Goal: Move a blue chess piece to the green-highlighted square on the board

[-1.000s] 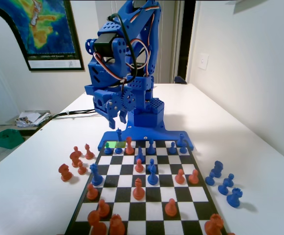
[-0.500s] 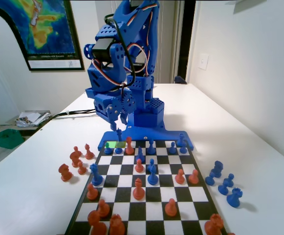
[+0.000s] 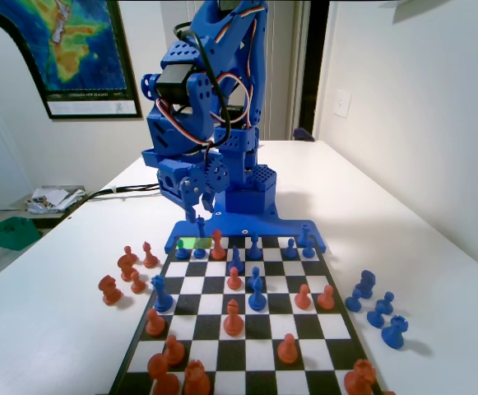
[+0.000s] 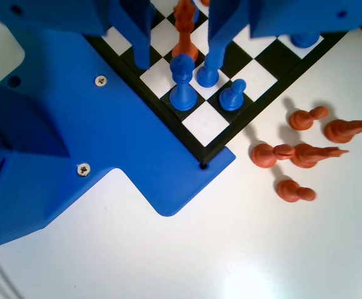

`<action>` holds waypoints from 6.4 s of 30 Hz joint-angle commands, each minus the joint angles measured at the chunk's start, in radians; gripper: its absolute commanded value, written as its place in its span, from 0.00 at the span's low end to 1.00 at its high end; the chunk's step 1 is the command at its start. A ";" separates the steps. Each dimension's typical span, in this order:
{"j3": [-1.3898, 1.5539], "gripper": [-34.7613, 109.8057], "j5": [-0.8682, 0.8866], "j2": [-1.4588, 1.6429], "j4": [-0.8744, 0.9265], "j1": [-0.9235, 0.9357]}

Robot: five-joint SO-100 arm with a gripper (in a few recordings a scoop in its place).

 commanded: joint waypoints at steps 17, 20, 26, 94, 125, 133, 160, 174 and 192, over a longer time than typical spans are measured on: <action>-0.034 0.35 -0.250 -0.041 -0.041 0.012; -0.028 0.35 -0.250 -0.055 -0.061 0.015; -0.008 0.35 -0.253 -0.066 -0.097 0.021; -0.126 0.25 -0.337 -0.117 -0.003 0.149; -0.077 0.25 -0.327 -0.179 -0.150 0.181; -0.035 0.25 -0.331 -0.179 -0.195 0.183; -0.083 0.33 -0.339 -0.173 -0.160 0.166; -0.445 0.33 -0.308 -0.129 0.328 0.135; -0.911 0.32 0.387 0.080 0.851 -0.160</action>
